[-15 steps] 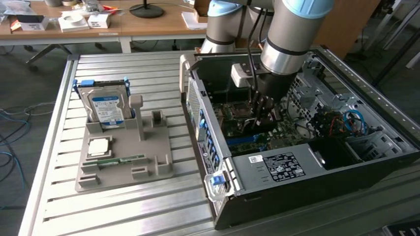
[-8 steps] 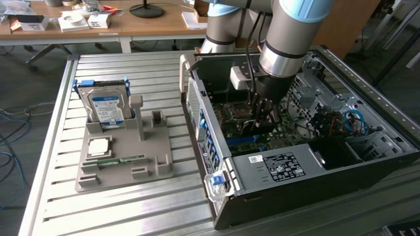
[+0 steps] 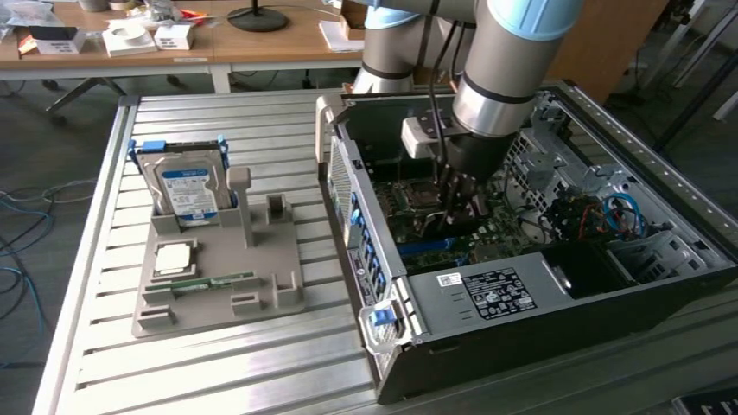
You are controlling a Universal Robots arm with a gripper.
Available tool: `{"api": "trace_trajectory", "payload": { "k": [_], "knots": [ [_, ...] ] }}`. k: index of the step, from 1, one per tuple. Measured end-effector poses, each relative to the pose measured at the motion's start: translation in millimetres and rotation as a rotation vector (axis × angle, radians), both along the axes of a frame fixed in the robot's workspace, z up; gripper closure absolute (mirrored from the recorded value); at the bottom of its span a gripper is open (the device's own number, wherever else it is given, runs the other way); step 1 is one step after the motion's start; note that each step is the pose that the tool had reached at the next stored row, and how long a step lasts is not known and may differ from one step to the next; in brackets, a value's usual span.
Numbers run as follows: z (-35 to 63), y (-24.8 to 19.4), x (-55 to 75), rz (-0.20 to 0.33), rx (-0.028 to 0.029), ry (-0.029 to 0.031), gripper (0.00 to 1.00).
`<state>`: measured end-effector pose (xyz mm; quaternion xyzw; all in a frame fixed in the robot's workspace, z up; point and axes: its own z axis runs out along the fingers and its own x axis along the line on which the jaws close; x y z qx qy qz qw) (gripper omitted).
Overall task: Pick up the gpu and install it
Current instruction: 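Insert the gpu into the slot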
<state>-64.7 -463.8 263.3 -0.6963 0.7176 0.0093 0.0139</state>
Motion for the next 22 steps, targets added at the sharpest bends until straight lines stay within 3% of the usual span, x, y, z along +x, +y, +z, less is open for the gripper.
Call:
{"api": "trace_trajectory", "payload": {
  "k": [22],
  "knots": [
    [-0.7,0.0,-6.7,0.0,-0.0001,0.0001,0.74]
  ]
}}
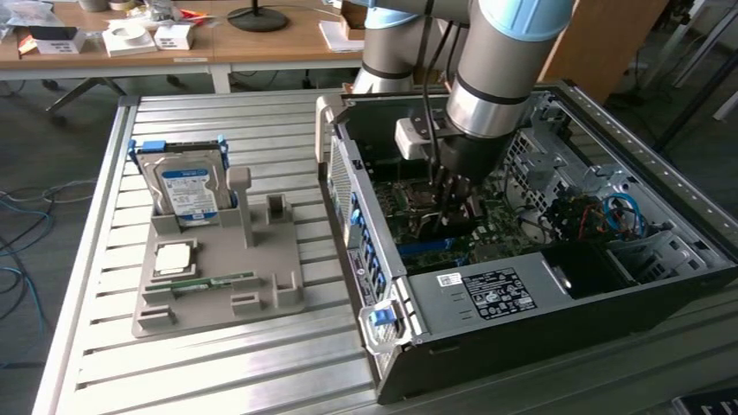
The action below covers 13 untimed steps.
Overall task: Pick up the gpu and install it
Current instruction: 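Insert the gpu into the slot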
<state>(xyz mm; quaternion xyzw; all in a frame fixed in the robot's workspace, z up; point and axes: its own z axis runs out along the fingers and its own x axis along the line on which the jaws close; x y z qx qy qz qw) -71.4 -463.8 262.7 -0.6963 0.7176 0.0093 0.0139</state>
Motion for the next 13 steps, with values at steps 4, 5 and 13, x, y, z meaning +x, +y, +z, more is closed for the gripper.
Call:
{"api": "trace_trajectory", "payload": {
  "k": [4,5,13],
  "knots": [
    [0.0,0.2,-1.2,0.0,-0.0001,0.0001,0.74],
    [-0.1,0.2,-1.3,0.0,-0.0001,0.0001,0.74],
    [-1.7,0.2,-1.4,0.0,-0.0001,0.0001,0.74]
  ]
}}
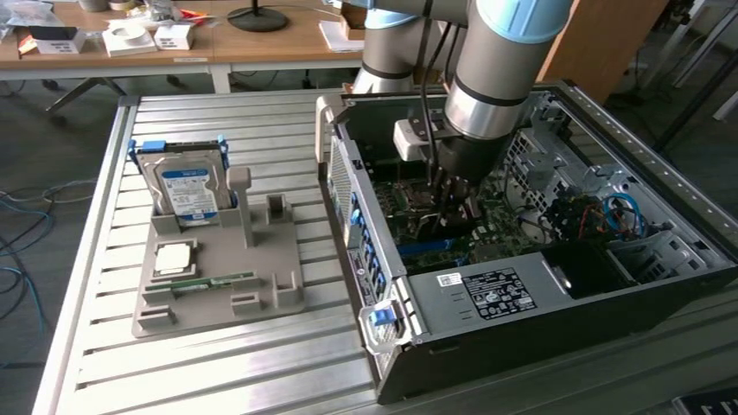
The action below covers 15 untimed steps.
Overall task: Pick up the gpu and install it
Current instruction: 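Insert the gpu into the slot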
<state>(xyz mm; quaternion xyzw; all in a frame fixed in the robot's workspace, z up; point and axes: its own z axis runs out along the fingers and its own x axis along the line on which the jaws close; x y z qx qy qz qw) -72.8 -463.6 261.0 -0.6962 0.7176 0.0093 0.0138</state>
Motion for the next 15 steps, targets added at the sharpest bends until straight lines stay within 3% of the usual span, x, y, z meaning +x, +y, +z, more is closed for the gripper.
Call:
{"api": "trace_trajectory", "payload": {
  "k": [15],
  "knots": [
    [-2.6,0.0,-0.2,0.0,0.0,0.0,0.74]
  ]
}}
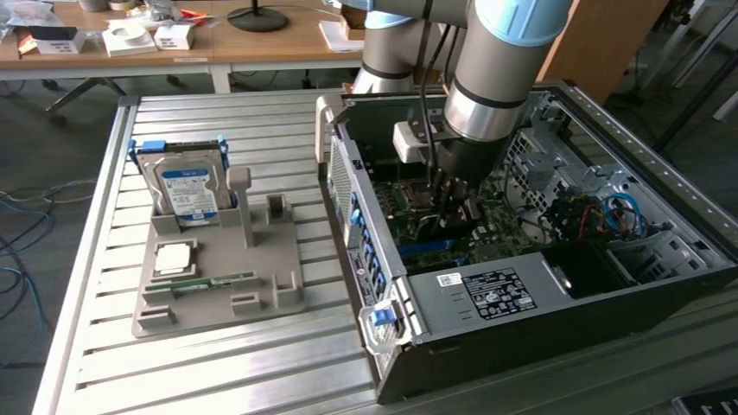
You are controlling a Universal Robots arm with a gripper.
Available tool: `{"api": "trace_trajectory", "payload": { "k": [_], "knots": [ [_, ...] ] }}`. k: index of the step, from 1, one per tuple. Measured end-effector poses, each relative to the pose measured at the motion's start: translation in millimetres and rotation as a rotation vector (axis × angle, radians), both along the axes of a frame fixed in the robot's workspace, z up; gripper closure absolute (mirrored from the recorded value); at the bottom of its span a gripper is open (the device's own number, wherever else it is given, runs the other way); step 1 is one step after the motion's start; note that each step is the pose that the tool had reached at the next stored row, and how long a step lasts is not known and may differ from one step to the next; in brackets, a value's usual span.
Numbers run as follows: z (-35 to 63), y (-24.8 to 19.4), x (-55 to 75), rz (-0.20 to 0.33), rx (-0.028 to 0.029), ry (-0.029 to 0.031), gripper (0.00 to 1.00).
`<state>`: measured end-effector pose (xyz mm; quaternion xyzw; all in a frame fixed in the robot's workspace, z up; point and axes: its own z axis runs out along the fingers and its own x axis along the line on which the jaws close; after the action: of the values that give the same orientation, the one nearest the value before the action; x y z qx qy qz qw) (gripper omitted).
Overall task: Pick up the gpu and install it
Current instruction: 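Insert the gpu into the slot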
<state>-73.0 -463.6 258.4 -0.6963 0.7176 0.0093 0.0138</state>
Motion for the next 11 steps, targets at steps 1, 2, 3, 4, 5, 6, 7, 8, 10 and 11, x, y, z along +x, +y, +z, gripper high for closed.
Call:
{"api": "trace_trajectory", "payload": {
  "k": [1,2,3,4,5,6,7,8,10,11],
  "knots": [
    [0.0,0.0,0.0,0.0,0.0,0.0,0.74],
    [-0.1,0.0,0.0,0.0,0.0002,-0.0001,0.74],
    [-0.3,0.0,0.0,0.0,0.0002,-0.0001,0.74],
    [-0.7,0.1,0.0,0.0,0.0005,-0.0002,0.74],
    [-1.0,0.0,0.0,0.0,0.0005,-0.0002,0.74],
    [-1.4,0.0,0.0,0.0,0.0003,-0.0001,0.74],
    [-1.8,0.0,-0.1,0.0,0.0002,-0.0001,0.74],
    [-2.0,0.0,-0.1,0.0,0.0001,-0.0001,0.74],
    [-2.0,0.0,-0.1,0.0,0.0,0.0001,0.74],
    [-2.1,0.0,-0.1,0.0,0.0001,0.0,0.74]
  ]
}}
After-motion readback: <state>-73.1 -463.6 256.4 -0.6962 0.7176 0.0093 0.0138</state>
